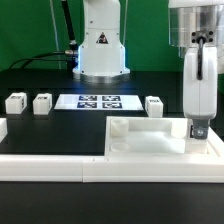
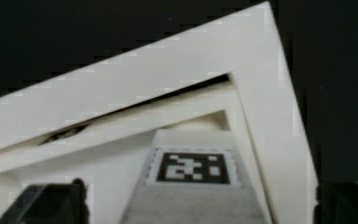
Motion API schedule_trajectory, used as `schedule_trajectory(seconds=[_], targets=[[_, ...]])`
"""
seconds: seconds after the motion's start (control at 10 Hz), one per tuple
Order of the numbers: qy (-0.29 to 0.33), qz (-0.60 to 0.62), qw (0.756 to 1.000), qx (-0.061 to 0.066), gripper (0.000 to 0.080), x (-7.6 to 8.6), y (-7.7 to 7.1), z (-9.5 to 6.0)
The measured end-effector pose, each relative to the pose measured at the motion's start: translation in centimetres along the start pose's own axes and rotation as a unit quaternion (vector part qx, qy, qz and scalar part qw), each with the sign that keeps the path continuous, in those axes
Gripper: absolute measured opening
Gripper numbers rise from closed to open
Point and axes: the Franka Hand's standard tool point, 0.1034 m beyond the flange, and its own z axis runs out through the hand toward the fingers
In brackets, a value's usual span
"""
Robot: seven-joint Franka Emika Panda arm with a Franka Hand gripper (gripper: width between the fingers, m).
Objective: Assemble square table
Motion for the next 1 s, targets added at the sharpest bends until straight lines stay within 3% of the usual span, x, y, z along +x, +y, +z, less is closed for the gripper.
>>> schedule_trajectory(seconds=[0.2, 0.3, 1.0], targets=[[-0.016, -0.002, 1.000, 0.010, 0.0649, -0.9, 0.7, -3.0], [-0.018, -0.004, 1.000, 0.006, 0.0649, -1.5, 0.9, -3.4], [-0.017, -0.011, 1.000, 0.005, 0.0649, -1.6, 1.0, -3.2]])
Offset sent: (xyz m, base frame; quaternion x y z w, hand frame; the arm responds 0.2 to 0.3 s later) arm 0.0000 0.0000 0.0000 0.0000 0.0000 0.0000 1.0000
